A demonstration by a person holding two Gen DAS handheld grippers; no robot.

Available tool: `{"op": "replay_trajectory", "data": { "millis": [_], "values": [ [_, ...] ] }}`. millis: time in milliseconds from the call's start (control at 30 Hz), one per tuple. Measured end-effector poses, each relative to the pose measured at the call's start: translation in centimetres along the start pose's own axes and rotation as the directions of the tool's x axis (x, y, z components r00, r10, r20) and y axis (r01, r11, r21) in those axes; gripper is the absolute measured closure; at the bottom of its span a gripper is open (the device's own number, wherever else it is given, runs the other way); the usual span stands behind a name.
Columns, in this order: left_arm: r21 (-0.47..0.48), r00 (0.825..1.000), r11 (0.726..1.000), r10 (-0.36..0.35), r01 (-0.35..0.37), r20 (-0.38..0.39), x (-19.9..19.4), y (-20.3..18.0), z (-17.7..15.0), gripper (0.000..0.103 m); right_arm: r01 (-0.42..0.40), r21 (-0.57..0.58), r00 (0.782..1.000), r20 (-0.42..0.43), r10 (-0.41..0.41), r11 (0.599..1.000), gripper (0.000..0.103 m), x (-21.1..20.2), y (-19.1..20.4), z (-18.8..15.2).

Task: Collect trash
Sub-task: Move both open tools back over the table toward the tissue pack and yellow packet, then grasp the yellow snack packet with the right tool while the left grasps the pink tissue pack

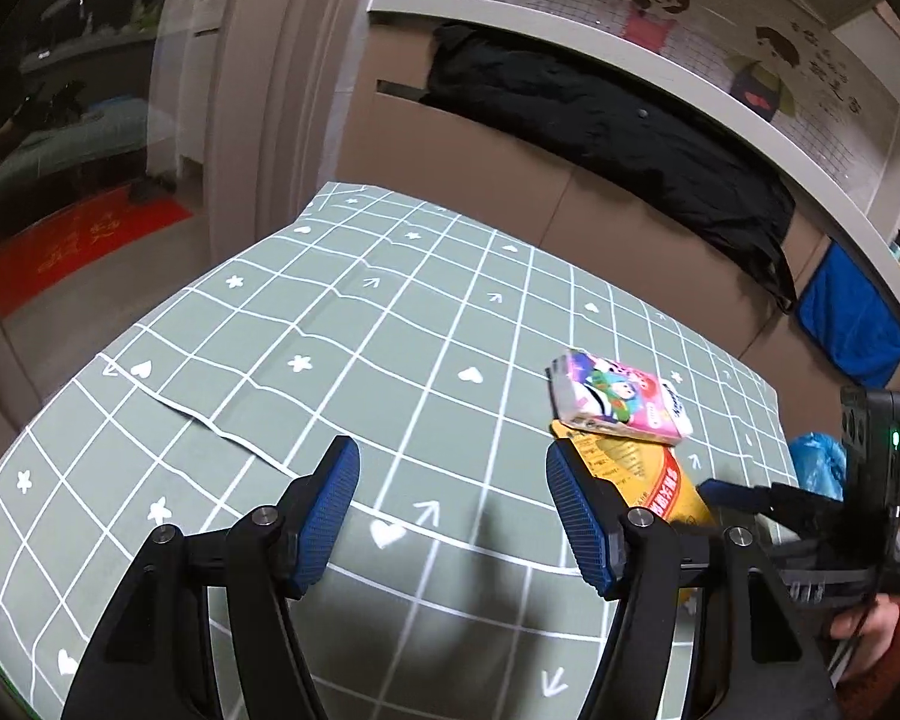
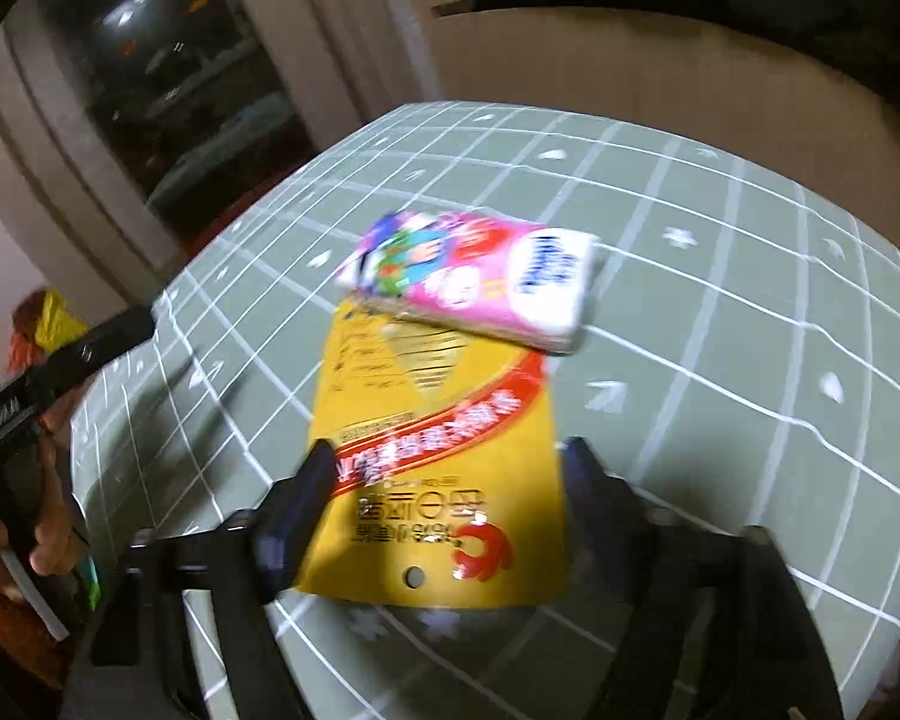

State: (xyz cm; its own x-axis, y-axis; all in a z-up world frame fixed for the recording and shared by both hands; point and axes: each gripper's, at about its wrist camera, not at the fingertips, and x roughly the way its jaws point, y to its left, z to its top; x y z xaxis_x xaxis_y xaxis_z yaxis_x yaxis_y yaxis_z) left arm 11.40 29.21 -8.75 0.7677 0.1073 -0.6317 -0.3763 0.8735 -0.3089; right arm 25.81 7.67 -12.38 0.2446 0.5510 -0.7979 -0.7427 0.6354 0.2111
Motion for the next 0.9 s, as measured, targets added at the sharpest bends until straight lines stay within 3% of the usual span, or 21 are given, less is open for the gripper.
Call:
{"op": "replay_trajectory", "data": {
  "millis": [67,167,233,433,500,600,667,767,900],
  "values": [
    [-0.014,1.000,1.000,-0.001,0.001,0.003,0.2,0.6,0.0,0.038,0.031,-0.036,0.999,-0.017,-0.031,0.999,0.000,0.7,1.3,0.0],
    [-0.024,1.000,1.000,-0.001,0.001,0.002,0.4,1.2,0.0,0.038,0.149,-0.113,0.987,-0.040,-0.154,0.982,0.000,2.1,3.3,0.2],
    [-0.030,1.000,1.000,0.001,-0.001,-0.001,0.5,1.5,-0.1,0.038,0.187,-0.124,0.980,-0.041,-0.193,0.974,0.000,2.6,3.4,0.4],
    [-0.046,1.000,0.999,0.003,-0.003,-0.012,0.4,1.9,-0.5,0.038,0.181,-0.111,0.982,-0.032,-0.185,0.977,0.002,2.9,3.6,0.6],
    [-0.044,1.000,0.999,-0.003,0.002,-0.014,0.4,1.7,-0.4,0.039,0.187,-0.145,0.982,-0.010,-0.190,0.972,0.007,2.5,3.9,0.0],
    [-0.025,1.000,1.000,-0.011,0.010,-0.016,0.1,1.1,-0.2,0.039,0.169,-0.164,0.985,-0.003,-0.172,0.972,0.035,1.3,3.9,-0.5],
    [-0.015,1.000,1.000,-0.022,0.022,-0.018,0.0,0.7,0.1,0.039,0.165,-0.159,0.986,-0.004,-0.167,0.973,0.063,0.3,3.5,-1.1],
    [0.019,0.998,0.998,-0.066,0.066,-0.025,0.1,-0.8,0.8,0.039,0.157,-0.127,0.987,-0.009,-0.160,0.979,0.081,-1.5,2.1,-2.6],
    [0.135,0.984,0.976,-0.158,0.168,-0.082,1.4,-4.3,1.7,0.039,0.193,-0.049,0.981,0.009,-0.192,0.980,0.085,-4.4,-0.8,-5.2]
  ]
}}
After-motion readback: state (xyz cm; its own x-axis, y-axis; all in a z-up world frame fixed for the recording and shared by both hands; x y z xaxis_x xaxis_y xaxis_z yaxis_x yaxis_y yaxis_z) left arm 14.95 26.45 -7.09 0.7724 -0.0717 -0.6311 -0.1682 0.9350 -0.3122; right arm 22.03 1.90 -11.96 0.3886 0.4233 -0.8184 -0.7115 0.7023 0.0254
